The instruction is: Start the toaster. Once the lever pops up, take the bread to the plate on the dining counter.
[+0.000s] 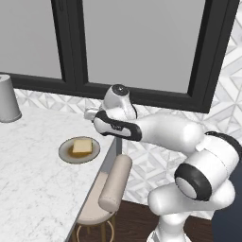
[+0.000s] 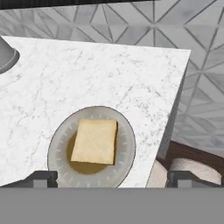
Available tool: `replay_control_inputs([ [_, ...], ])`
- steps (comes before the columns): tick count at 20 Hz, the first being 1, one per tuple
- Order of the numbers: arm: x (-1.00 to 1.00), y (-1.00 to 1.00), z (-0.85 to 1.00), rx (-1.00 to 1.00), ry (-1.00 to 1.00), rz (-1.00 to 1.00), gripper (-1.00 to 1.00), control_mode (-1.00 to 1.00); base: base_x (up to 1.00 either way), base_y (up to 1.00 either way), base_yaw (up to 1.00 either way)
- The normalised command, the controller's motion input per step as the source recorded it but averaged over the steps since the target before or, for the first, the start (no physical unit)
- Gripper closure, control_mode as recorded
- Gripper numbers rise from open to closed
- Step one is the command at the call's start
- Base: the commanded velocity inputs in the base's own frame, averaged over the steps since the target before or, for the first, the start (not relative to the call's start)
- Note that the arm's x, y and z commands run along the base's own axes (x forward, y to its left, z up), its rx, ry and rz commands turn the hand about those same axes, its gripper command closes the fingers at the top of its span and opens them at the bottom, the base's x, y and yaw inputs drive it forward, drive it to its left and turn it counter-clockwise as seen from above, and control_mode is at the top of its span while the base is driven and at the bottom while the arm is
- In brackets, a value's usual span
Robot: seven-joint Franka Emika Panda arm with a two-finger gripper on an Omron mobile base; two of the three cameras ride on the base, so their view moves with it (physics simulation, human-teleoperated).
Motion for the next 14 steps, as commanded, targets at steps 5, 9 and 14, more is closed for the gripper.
replay_control_inputs([
  [5,-1.00,-0.87,0.37,0.02,-0.09,0.00,-1.00,-1.00,0.00,0.00,0.00],
  [9,-1.00,-0.90,0.31,0.00,-0.07,0.00,-1.00,-1.00,0.00,0.00,0.00],
  [14,-1.00,-0.82,0.05,0.00,-0.10,0.00,-1.00,-1.00,0.00,0.00,0.00],
])
